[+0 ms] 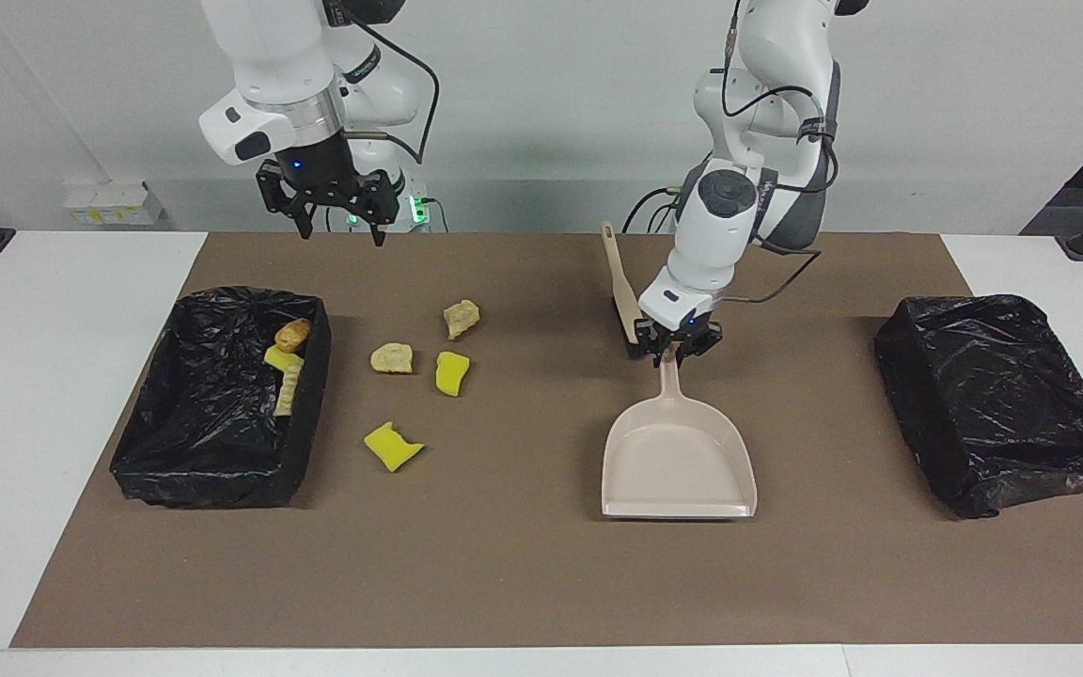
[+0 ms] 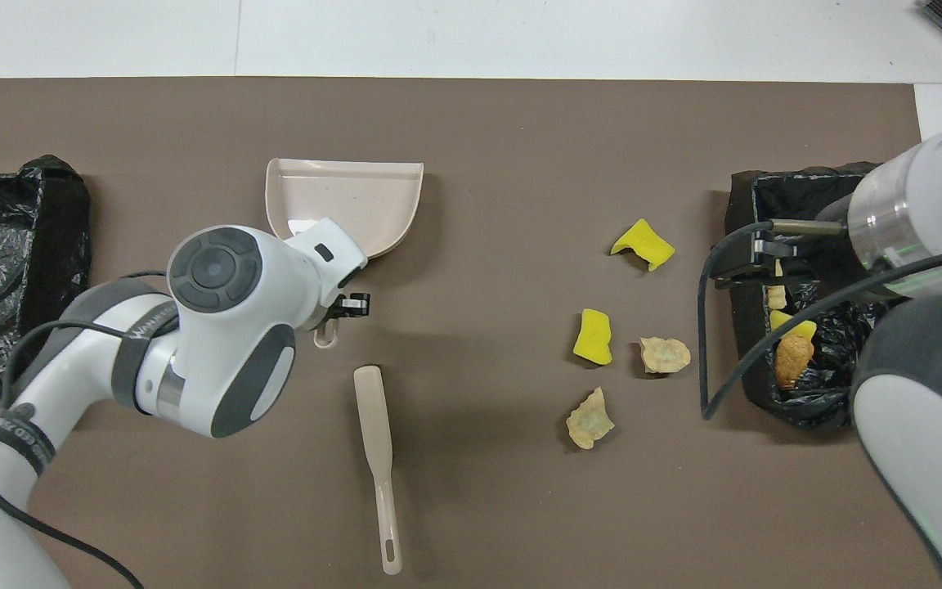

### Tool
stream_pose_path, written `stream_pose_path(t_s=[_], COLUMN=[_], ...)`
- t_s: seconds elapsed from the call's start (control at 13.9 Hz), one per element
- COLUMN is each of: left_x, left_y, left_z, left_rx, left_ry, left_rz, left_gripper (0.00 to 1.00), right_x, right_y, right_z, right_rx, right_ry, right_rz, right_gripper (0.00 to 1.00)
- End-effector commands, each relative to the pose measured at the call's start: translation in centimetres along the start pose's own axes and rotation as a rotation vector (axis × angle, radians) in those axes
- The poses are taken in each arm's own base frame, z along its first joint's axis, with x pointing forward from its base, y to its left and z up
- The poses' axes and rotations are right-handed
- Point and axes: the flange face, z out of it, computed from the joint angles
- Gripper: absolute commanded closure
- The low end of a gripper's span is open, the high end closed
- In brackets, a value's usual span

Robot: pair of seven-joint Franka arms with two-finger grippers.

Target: Sweep and dump trash in bin

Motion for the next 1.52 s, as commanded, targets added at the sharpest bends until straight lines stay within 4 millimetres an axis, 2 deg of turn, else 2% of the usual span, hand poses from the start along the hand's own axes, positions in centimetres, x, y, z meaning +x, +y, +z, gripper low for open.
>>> stream_pose_path(t_s=[0.0, 0.14, 0.29, 0.51, 0.65, 0.79, 0.87, 1.08, 1.23, 1.3, 1.44], left_x=[4.0, 5.4, 6.1, 7.0, 7.2, 7.2, 7.2, 7.0, 6.7, 6.6, 6.4], left_y=[-3.5, -7.1, -10.5, -14.9, -17.9, -19.4, -20.9, -23.3, -24.4, -25.3, -25.8], left_z=[-1.6, -1.8, -1.5, -1.3, -1.2, -1.3, -1.2, -1.3, -1.2, -1.1, -1.1], left_rx=[0.003, 0.004, 0.011, 0.017, 0.019, 0.024, 0.025, 0.027, 0.028, 0.029, 0.028], left_ry=[-0.034, -0.034, -0.027, 0.000, 0.015, 0.015, 0.013, 0.011, 0.007, 0.003, -0.003], left_rz=[0.058, 0.114, 0.177, 0.337, 0.360, 0.441, 0.470, 0.633, 0.784, 0.831, 1.027], left_gripper=[1.00, 1.00, 1.00, 1.00, 1.00, 1.00, 1.00, 1.00, 1.00, 1.00, 1.00], right_x=[-2.1, -3.5, -5.5, -9.6, -13.1, -15.1, -16.7, -19.8, -22.7, -23.3, -24.8], right_y=[-4.2, -8.4, -13.3, -20.2, -25.0, -26.9, -28.8, -32.5, -34.5, -34.8, -33.7], right_z=[0.3, 1.1, 3.0, 7.3, 10.6, 13.6, 15.3, 20.2, 24.7, 26.2, 28.5], right_rx=[0.021, 0.029, 0.023, 0.032, 0.031, 0.039, 0.035, 0.027, 0.004, 0.004, -0.025], right_ry=[0.006, 0.017, -0.006, 0.006, -0.008, 0.001, -0.009, -0.017, -0.014, 0.009, 0.000], right_rz=[-0.080, -0.073, -0.086, -0.093, -0.102, -0.117, -0.150, -0.152, -0.186, -0.175, -0.176], right_gripper=[0.00, 0.00, 0.00, 0.00, 0.00, 0.00, 0.00, 0.00, 0.00, 0.00, 0.00])
